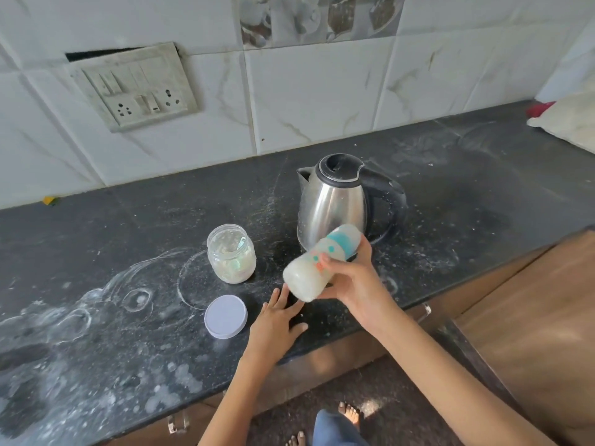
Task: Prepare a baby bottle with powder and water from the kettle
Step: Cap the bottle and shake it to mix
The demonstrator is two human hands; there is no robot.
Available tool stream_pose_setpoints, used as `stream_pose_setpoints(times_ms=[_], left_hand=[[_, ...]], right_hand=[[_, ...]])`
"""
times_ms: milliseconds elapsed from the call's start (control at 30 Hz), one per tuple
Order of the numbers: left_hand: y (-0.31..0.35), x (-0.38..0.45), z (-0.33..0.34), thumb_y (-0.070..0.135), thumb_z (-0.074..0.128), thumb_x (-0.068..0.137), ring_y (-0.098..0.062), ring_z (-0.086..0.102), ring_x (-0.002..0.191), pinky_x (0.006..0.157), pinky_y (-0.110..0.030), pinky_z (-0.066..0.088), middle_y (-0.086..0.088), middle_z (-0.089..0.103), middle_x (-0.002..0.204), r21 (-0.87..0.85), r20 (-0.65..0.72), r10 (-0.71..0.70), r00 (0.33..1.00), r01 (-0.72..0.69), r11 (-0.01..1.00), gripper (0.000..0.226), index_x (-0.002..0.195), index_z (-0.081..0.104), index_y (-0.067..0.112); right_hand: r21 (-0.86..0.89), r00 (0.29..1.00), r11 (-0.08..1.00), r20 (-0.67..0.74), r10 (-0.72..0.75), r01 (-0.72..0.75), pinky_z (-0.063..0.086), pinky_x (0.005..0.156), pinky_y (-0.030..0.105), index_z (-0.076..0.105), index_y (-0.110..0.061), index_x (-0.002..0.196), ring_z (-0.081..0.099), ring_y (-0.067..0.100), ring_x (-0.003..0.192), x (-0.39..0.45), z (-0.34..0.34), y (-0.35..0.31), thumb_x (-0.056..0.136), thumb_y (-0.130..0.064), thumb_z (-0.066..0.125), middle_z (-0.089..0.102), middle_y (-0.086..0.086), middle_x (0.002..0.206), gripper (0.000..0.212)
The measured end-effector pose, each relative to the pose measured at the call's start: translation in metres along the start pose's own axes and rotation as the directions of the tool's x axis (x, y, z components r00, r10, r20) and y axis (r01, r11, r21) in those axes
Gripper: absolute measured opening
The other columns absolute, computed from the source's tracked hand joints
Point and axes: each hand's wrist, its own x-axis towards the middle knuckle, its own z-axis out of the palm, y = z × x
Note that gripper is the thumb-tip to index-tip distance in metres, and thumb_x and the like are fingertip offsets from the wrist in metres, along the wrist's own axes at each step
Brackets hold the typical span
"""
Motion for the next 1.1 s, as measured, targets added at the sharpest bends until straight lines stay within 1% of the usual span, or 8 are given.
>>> stream_pose_setpoints(times_ms=[100, 233, 367, 467, 600, 767, 933, 1100], left_hand=[[-0.004, -0.001, 0.009, 0.037, 0.064, 0.086, -0.017, 0.025, 0.143, 0.117, -0.032, 0.024, -0.001, 0.026, 0.156, -0.031, -0.028, -0.013, 1.0, 0.012, 0.999, 0.073, 0.147, 0.027, 0.022], [-0.001, 0.004, 0.0, 0.038, 0.049, 0.095, -0.023, 0.005, 0.148, 0.12, -0.042, 0.013, -0.003, 0.005, 0.161, -0.046, -0.017, 0.065, 0.998, -0.066, 0.997, 0.059, 0.148, 0.025, 0.029], [0.001, -0.006, 0.006, 0.021, 0.067, 0.086, -0.025, 0.037, 0.137, 0.114, -0.039, 0.029, -0.01, 0.04, 0.147, 0.057, -0.045, 0.05, 0.998, -0.048, 0.997, 0.06, 0.139, 0.042, 0.01], [-0.006, 0.001, 0.007, 0.035, 0.054, 0.094, -0.023, 0.013, 0.147, 0.119, -0.041, 0.017, -0.006, 0.017, 0.159, -0.025, -0.077, 0.056, 0.995, -0.059, 0.998, 0.058, 0.146, 0.031, 0.025], [-0.002, -0.004, 0.01, 0.021, 0.057, 0.094, -0.018, 0.038, 0.133, 0.107, -0.013, 0.027, -0.006, 0.046, 0.14, 0.021, -0.105, 0.149, 0.983, -0.148, 0.989, 0.05, 0.14, 0.041, 0.01], [-0.007, 0.004, 0.004, 0.04, 0.052, 0.093, -0.023, 0.014, 0.147, 0.117, -0.037, 0.018, -0.002, 0.016, 0.159, -0.041, -0.067, 0.074, 0.995, -0.076, 0.996, 0.058, 0.146, 0.03, 0.03], [-0.006, -0.003, 0.011, 0.031, 0.062, 0.089, -0.018, 0.039, 0.135, 0.102, -0.01, 0.023, -0.005, 0.043, 0.146, 0.011, -0.075, 0.075, 0.994, -0.074, 0.997, 0.056, 0.14, 0.041, 0.02], [0.013, 0.007, 0.012, 0.039, 0.053, 0.094, -0.02, 0.017, 0.146, 0.118, -0.037, 0.019, 0.0, 0.012, 0.159, -0.066, -0.049, -0.034, 0.998, 0.03, 0.997, 0.061, 0.148, 0.027, 0.025]], right_hand=[[-0.178, 0.988, 0.981, 0.116, 0.097, -0.075, 0.06, 0.06, 0.047, 0.031, -0.036, 0.136, 0.069, 0.028, 0.099, -0.011, 0.002, 0.011, 0.077, 0.01, 0.071, 0.056, 0.012, 0.116, 0.085], [0.13, 0.996, 0.99, -0.083, -0.034, 0.045, 0.059, 0.062, 0.054, 0.032, -0.029, 0.137, 0.068, 0.029, 0.1, 0.006, -0.008, -0.002, 0.068, -0.001, 0.075, 0.051, 0.014, 0.129, 0.086], [-0.171, 0.985, 0.982, 0.137, 0.108, -0.084, 0.06, 0.061, 0.049, 0.032, -0.036, 0.136, 0.071, 0.027, 0.095, -0.014, 0.0, 0.013, 0.069, 0.003, 0.077, 0.059, 0.012, 0.114, 0.089], [0.094, 0.999, 0.996, -0.042, 0.001, 0.003, 0.059, 0.066, 0.055, 0.033, -0.029, 0.137, 0.068, 0.03, 0.103, 0.001, -0.002, 0.005, 0.07, -0.004, 0.079, 0.054, 0.014, 0.129, 0.085], [-0.139, 0.987, 0.985, 0.108, 0.118, -0.103, 0.059, 0.067, 0.056, 0.035, -0.037, 0.134, 0.069, 0.031, 0.1, -0.011, 0.007, 0.014, 0.072, 0.0, 0.078, 0.056, 0.014, 0.122, 0.084], [0.124, 0.997, 0.992, -0.075, 0.033, -0.023, 0.059, 0.067, 0.055, 0.036, -0.03, 0.132, 0.068, 0.032, 0.103, 0.001, 0.011, 0.006, 0.074, -0.004, 0.074, 0.054, 0.015, 0.13, 0.074], [-0.185, 0.987, 0.979, 0.113, 0.111, -0.089, 0.06, 0.064, 0.049, 0.036, -0.036, 0.132, 0.071, 0.028, 0.097, -0.012, 0.012, 0.011, 0.075, -0.001, 0.075, 0.06, 0.015, 0.119, 0.077], [0.089, 0.987, 0.995, -0.147, 0.062, -0.05, 0.058, 0.07, 0.059, 0.033, -0.03, 0.134, 0.067, 0.036, 0.105, 0.001, 0.006, 0.005, 0.082, 0.0, 0.072, 0.056, 0.015, 0.127, 0.072]])
